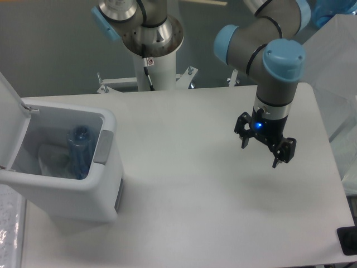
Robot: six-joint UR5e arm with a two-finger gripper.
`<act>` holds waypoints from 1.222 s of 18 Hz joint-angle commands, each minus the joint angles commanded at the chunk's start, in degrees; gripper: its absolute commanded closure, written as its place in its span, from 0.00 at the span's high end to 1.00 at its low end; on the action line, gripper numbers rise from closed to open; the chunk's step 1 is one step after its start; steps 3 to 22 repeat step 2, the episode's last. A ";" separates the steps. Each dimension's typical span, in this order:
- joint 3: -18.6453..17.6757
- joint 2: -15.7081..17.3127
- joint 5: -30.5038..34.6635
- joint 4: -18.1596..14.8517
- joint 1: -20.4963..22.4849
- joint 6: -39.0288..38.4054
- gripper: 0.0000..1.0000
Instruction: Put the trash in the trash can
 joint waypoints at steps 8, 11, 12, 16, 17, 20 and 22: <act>0.00 0.00 0.09 -0.09 0.00 0.09 1.00; 0.00 0.00 0.09 -0.09 0.00 0.09 1.00; 0.00 0.00 0.09 -0.09 0.00 0.09 1.00; 0.00 0.00 0.09 -0.09 0.00 0.09 1.00; 0.00 0.00 0.09 -0.09 0.00 0.09 1.00; 0.00 0.00 0.09 -0.09 0.00 0.09 1.00; 0.00 0.00 0.09 -0.09 0.00 0.09 1.00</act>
